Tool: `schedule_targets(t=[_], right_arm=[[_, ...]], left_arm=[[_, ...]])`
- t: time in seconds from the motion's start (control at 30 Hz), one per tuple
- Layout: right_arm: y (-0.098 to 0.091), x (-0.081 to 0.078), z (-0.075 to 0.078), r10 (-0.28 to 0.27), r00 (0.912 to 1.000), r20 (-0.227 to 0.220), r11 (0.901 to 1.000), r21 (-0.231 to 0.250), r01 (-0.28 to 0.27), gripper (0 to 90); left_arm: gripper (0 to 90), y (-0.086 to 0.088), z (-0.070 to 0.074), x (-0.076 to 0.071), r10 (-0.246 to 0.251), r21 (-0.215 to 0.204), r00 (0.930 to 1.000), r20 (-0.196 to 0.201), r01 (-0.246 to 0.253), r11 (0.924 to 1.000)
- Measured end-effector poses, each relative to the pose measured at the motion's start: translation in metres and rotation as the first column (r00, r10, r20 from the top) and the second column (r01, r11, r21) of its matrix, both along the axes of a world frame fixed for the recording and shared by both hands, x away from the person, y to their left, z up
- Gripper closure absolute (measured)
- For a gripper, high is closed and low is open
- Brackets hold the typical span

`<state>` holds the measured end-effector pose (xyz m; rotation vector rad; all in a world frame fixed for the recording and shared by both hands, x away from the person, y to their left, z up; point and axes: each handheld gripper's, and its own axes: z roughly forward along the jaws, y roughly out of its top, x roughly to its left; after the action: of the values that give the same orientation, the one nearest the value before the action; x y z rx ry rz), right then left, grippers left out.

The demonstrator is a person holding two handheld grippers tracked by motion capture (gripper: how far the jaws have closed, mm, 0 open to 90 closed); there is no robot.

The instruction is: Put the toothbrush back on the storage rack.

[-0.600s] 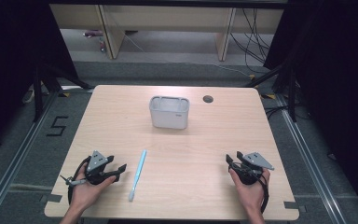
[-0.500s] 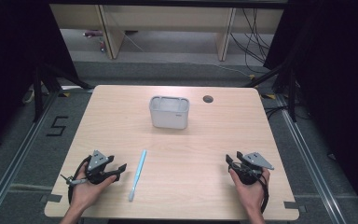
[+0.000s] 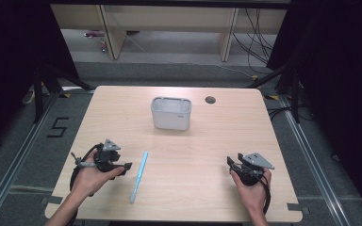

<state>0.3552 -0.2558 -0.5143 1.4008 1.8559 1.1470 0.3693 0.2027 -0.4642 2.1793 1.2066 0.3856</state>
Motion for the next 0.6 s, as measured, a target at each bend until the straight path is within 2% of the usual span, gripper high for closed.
schedule_targets(t=[0.03, 0.07, 0.1, 0.13, 0.17, 0.23, 0.27, 0.3, 0.33, 0.37, 0.4, 0.43, 0.47, 0.5, 0.53, 0.57, 0.6], right_arm=[[-0.002, 0.001, 0.001, 0.006, 0.9999, 0.016, 0.9996, -0.029, -0.006, 50.6], [-0.002, 0.001, 0.001, 0.006, 0.9999, 0.016, 0.9996, -0.029, -0.006, 50.6], [0.0, -0.001, 0.001, -0.002, 0.9997, -0.025, 0.9999, -0.013, 0.001, 50.7], [0.0, 0.001, 0.0, 0.012, 0.9999, -0.006, 0.9998, -0.018, -0.012, 50.7], [0.0, 0.001, 0.0, 0.012, 0.9999, -0.006, 0.9998, -0.018, -0.012, 50.7], [0.002, 0.001, 0.0, 0.014, 0.9998, -0.012, 0.9997, -0.018, -0.014, 50.7], [0.002, 0.001, 0.0, 0.012, 0.9998, -0.017, 0.9998, -0.017, -0.012, 50.7], [0.0, 0.002, 0.001, 0.02, 0.9998, -0.005, 0.9981, -0.059, -0.02, 50.6], [0.0, 0.002, 0.0, 0.025, 0.9996, -0.01, 0.998, -0.058, -0.025, 50.5], [0.001, 0.002, 0.0, 0.027, 0.9992, -0.028, 0.9992, -0.028, -0.028, 50.5], [0.0, 0.002, 0.001, 0.03, 0.999, -0.034, 0.999, -0.032, -0.031, 50.4], [0.0, 0.002, 0.001, 0.029, 0.999, -0.034, 0.9991, -0.031, -0.03, 50.3], [0.0, 0.001, 0.001, 0.031, 0.9988, -0.038, 0.9986, -0.041, -0.033, 50.3], [0.0, 0.002, 0.0, 0.03, 0.999, -0.032, 0.999, -0.033, -0.031, 50.3], [0.0, 0.003, -0.001, 0.038, 0.9989, -0.027, 0.9989, -0.026, -0.039, 50.3], [0.0, 0.003, -0.001, 0.038, 0.9989, -0.027, 0.9989, -0.026, -0.039, 50.3], [-0.001, 0.003, 0.0, 0.038, 0.9989, -0.03, 0.9985, -0.039, -0.039, 50.3]], left_arm=[[39.9, -0.003, 0.002, 0.002, 0.002, 0.009, 0.9997, -0.024, -0.001, 1.0], [39.9, -0.006, 0.005, 0.005, -0.012, 0.038, 0.999, -0.042, 0.013, 0.9992], [40.1, -0.009, 0.008, 0.007, -0.016, 0.051, 0.9981, -0.06, 0.019, 0.9985], [40.5, -0.015, 0.014, 0.013, -0.023, 0.087, 0.994, -0.107, 0.032, 0.9957], [40.7, -0.015, 0.014, 0.013, -0.023, 0.087, 0.994, -0.107, 0.032, 0.9957], [41.4, -0.023, 0.018, 0.017, -0.024, 0.106, 0.988, -0.152, 0.04, 0.9936], [41.4, -0.026, 0.019, 0.02, -0.02, 0.118, 0.984, -0.177, 0.042, 0.9921], [41.4, -0.031, 0.022, 0.023, -0.024, 0.148, 0.9767, -0.213, 0.057, 0.9874], [42.1, -0.033, 0.022, 0.026, -0.022, 0.151, 0.9744, -0.224, 0.057, 0.9869], [44.3, -0.037, 0.021, 0.029, -0.014, 0.162, 0.9682, -0.25, 0.057, 0.9851], [44.3, -0.039, 0.021, 0.032, -0.011, 0.178, 0.964, -0.266, 0.06, 0.9822], [44.3, -0.043, 0.02, 0.034, 0.003, 0.184, 0.9568, -0.291, 0.053, 0.9814], [45.0, -0.046, 0.019, 0.035, 0.02, 0.181, 0.9542, -0.298, 0.035, 0.9829], [45.6, -0.049, 0.017, 0.037, 0.024, 0.183, 0.9476, -0.319, 0.036, 0.9824], [45.6, -0.051, 0.017, 0.038, 0.022, 0.188, 0.9446, -0.328, 0.043, 0.9812], [45.6, -0.053, 0.016, 0.04, 0.014, 0.198, 0.9378, -0.347, 0.058, 0.9786], [45.8, -0.057, 0.014, 0.04, 0.022, 0.195, 0.9347, -0.355, 0.051, 0.9795]])
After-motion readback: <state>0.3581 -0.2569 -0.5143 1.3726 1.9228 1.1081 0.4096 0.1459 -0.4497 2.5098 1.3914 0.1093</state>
